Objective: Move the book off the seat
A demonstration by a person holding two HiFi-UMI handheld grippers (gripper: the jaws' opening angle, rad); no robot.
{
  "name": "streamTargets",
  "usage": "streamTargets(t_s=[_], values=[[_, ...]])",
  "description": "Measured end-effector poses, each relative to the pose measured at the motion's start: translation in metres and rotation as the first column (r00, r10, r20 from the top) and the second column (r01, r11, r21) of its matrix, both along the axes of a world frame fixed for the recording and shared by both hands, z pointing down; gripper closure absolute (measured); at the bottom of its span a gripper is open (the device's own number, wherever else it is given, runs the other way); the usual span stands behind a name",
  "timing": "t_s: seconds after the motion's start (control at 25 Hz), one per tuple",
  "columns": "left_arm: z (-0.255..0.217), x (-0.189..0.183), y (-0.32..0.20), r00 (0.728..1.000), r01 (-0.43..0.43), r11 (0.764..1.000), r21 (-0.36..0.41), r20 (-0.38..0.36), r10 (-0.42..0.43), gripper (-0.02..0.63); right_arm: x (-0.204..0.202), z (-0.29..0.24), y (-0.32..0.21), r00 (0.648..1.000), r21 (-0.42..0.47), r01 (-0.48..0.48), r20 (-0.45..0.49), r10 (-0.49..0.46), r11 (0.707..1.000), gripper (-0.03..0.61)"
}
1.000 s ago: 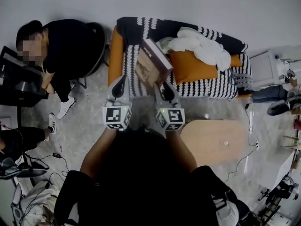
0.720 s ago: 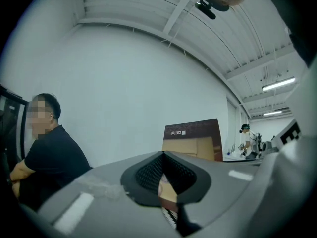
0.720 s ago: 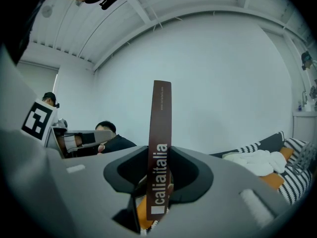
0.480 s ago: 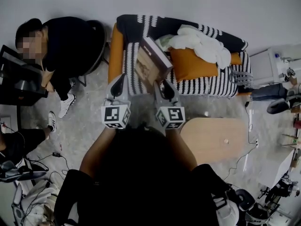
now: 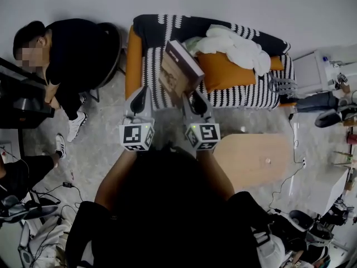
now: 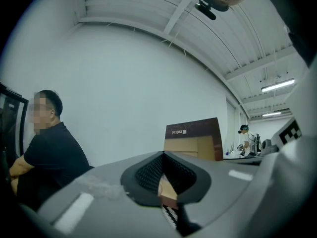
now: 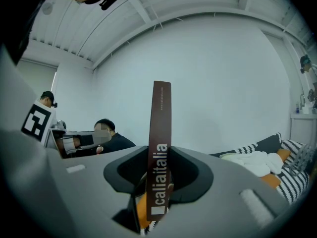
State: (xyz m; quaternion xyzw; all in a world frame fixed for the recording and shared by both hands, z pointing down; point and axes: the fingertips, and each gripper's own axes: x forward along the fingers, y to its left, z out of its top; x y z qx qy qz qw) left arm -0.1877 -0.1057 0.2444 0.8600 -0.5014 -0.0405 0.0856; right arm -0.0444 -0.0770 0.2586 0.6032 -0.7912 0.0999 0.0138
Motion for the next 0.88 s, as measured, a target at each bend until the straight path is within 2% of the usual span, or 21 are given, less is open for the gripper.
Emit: streamTargets(t_s=[0.68, 0.88], values=[[0.016, 0.002, 0.018, 0.992, -0.127, 0.992, -0.021, -0.009, 0.127, 0.607, -0.001, 0.005, 0.042, 0.992, -0.038, -0.124, -0.009, 0.124, 0.992, 0.436], [0.017, 0.019, 0.030, 0.985, -0.173, 0.985, -0.017, -0.006, 0.173, 0.607, 0.009, 0.001, 0.060, 0.986, -0.028, -0.164, -0.019, 0.163, 0.986, 0.436]])
